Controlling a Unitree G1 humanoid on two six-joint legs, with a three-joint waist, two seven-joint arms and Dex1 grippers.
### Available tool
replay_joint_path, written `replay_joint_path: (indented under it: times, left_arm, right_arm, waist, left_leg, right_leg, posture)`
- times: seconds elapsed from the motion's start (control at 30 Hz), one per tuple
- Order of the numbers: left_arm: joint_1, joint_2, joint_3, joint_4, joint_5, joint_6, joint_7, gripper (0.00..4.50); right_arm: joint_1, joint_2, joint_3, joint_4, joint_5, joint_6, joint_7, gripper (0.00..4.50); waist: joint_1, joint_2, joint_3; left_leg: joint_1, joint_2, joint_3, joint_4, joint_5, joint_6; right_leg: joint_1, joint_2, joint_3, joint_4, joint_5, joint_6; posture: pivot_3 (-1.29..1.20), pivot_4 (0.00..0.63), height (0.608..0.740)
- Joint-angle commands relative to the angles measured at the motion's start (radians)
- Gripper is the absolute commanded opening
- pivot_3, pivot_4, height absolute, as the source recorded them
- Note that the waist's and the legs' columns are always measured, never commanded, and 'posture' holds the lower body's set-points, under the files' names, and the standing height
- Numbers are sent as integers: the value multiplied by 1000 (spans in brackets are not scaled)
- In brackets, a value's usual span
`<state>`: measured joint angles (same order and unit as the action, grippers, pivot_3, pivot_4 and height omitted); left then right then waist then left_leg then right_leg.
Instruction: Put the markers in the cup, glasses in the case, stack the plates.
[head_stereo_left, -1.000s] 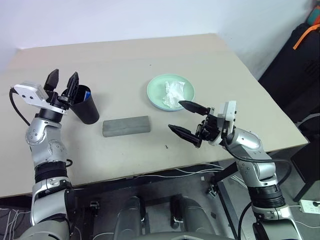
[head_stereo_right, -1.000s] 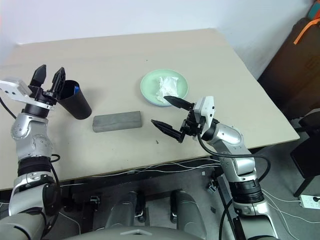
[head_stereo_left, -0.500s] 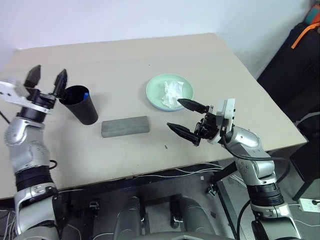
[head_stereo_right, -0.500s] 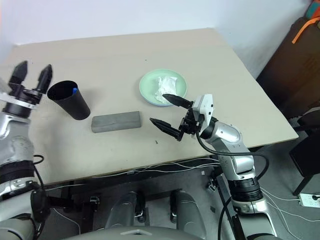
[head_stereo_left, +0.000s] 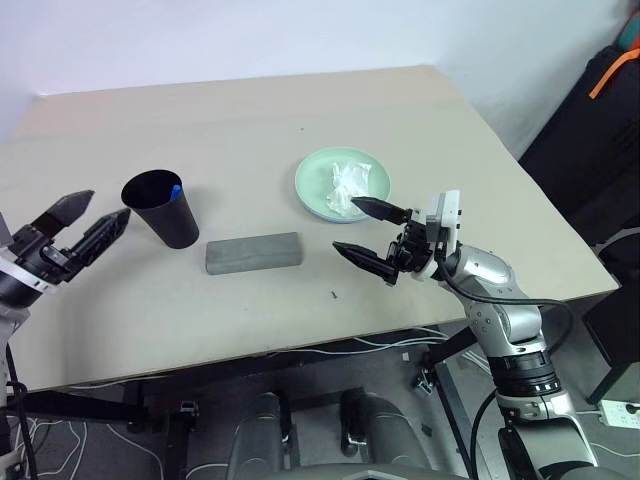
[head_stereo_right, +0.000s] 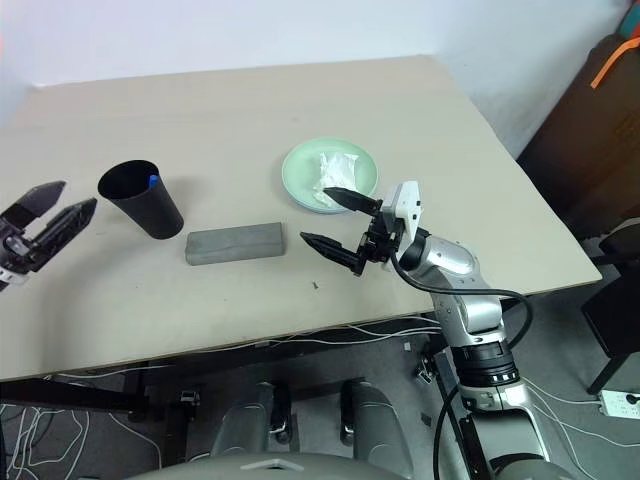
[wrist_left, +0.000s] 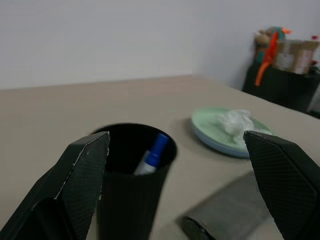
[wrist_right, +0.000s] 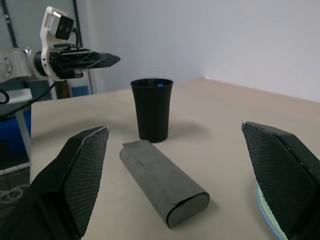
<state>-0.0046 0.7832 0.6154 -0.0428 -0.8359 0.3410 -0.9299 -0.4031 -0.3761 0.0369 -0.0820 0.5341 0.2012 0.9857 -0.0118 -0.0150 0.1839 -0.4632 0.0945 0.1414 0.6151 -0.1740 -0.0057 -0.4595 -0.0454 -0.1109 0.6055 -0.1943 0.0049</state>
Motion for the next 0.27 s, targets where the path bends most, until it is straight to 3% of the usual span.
replay_joint_path:
  times: [0.03,0.27]
  left_arm:
    - [29,-8,-26,-52,48,-33,-32,4492]
    - [-7,-58,-105,-14,127,-108,-65,4492]
  right_arm:
    - [18,-18,-29,-35,28,14,11,4500]
    - [56,-48,-58,-78,61,36,12,4500]
  waist:
    - [2,0,0]
    - [-3,1,0]
  left_leg:
    - [2,0,2,-1,0,0]
    - [2,-1,2,0,0,0]
  right_leg:
    - [-2,-1,0,0,-1,0]
    - [-3,2,0,0,-2,-3]
  posture:
    - [0,150,740]
    - [0,150,740]
